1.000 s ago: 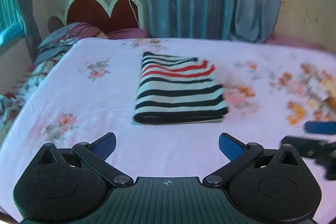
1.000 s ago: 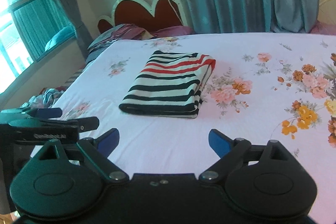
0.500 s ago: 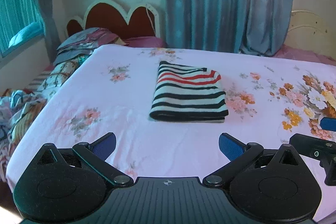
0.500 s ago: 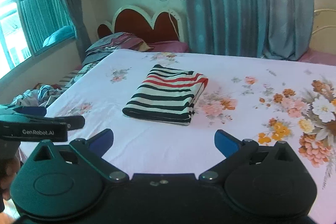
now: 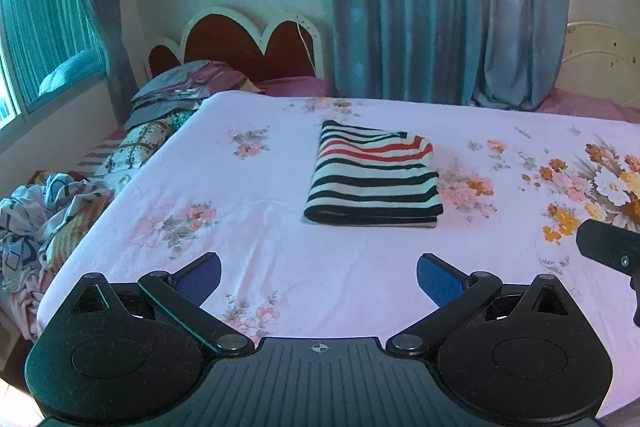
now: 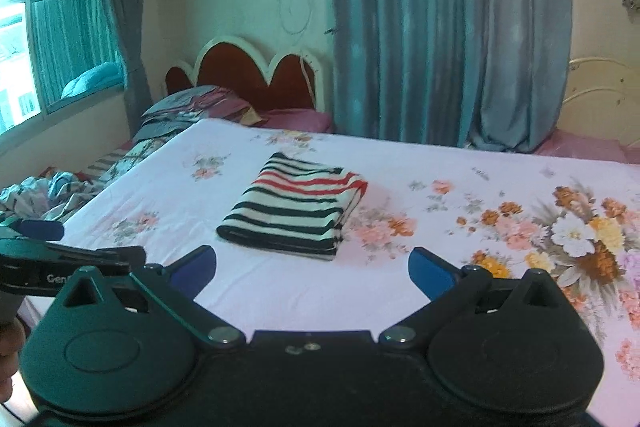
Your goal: Fold small clothes
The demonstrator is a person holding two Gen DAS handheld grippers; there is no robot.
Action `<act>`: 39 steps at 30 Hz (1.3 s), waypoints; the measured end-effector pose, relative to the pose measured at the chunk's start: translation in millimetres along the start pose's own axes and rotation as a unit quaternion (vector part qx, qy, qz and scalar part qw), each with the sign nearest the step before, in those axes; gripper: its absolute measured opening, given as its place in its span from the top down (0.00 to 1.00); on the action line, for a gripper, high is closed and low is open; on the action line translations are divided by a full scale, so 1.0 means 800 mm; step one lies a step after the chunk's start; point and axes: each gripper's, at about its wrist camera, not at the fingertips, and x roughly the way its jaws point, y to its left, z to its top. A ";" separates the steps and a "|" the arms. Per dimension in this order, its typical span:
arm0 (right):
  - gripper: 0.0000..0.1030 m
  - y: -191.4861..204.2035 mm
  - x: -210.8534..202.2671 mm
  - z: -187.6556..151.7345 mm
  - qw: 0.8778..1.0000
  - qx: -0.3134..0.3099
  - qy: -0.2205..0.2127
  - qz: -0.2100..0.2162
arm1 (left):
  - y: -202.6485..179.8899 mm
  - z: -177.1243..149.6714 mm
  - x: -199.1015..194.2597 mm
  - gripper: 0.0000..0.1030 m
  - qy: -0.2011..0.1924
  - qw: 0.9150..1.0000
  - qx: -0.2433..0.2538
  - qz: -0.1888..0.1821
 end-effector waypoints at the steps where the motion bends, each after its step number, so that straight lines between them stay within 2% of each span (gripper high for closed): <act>1: 0.01 -0.001 -0.002 0.000 1.000 0.001 -0.002 -0.003 | 0.000 0.000 -0.002 0.00 -0.001 1.000 -0.001 0.000; 11: 0.01 -0.006 -0.015 -0.005 0.999 0.015 -0.017 -0.025 | -0.001 -0.001 -0.018 0.00 -0.007 1.000 -0.006 0.000; 39: 0.01 -0.006 -0.014 -0.001 0.999 0.017 -0.025 -0.013 | -0.001 -0.001 -0.023 0.00 -0.011 1.000 -0.019 0.010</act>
